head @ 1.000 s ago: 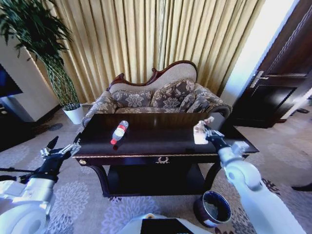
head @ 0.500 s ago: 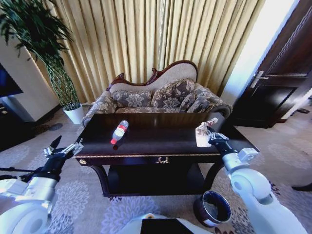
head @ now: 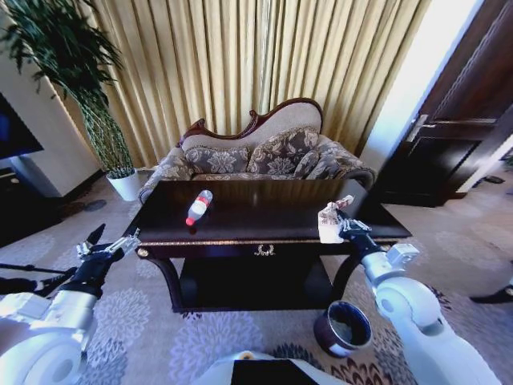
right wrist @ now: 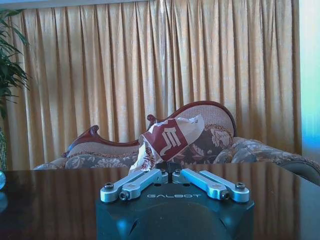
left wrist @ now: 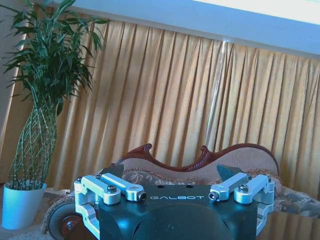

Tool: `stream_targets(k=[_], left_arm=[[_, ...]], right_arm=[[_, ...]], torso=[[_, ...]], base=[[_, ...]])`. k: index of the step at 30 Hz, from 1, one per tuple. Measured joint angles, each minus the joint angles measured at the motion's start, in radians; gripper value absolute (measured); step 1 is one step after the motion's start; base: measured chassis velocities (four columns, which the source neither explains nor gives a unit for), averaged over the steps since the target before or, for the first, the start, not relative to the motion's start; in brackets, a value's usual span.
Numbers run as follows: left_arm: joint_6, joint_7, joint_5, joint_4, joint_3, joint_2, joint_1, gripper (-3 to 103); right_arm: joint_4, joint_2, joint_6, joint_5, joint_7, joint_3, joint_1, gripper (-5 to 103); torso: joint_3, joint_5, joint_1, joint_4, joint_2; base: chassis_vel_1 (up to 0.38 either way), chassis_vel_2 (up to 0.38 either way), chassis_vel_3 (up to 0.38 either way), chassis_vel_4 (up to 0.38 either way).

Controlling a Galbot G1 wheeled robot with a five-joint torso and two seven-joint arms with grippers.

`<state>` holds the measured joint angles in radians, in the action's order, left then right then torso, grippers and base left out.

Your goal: Move to the front of the table and place the trash on the table into the trash bin.

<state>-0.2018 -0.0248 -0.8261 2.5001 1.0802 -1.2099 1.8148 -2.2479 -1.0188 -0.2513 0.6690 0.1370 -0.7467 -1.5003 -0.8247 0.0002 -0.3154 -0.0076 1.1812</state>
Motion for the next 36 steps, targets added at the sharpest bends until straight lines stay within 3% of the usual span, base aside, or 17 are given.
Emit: stream_targets(k=[20, 22, 25, 36], left_arm=[[0.004, 0.002, 0.0, 0.0, 0.007, -0.008, -0.001, 100], [0.005, 0.002, 0.0, 0.0, 0.004, -0.01, -0.004, 100], [0.005, 0.002, 0.0, 0.0, -0.005, -0.019, -0.011, 100], [0.007, 0.004, -0.001, 0.0, 0.002, -0.029, -0.008, 100]], right_arm=[[0.073, -0.028, -0.012, -0.055, 0.007, 0.022, -0.019, 0], [0.123, -0.037, -0.002, -0.105, 0.008, 0.034, -0.037, 0], [0.333, -0.057, 0.03, -0.203, 0.0, 0.078, -0.033, 0], [0.762, -0.084, 0.075, -0.296, -0.043, 0.116, 0.148, 0]], torso=[[0.0, -0.0003, 0.0, 0.0, 0.0], [0.0, -0.0002, 0.0, -0.0001, 0.0], [0.0, 0.0, 0.0, 0.0, 0.0], [0.0, -0.0002, 0.0, 0.0003, 0.0]], base=[[0.111, -0.11, -0.11, 0.108], [0.0, 0.0, 0.0, 0.0], [0.0, 0.0, 0.0, 0.0], [0.0, 0.0, 0.0, 0.0]])
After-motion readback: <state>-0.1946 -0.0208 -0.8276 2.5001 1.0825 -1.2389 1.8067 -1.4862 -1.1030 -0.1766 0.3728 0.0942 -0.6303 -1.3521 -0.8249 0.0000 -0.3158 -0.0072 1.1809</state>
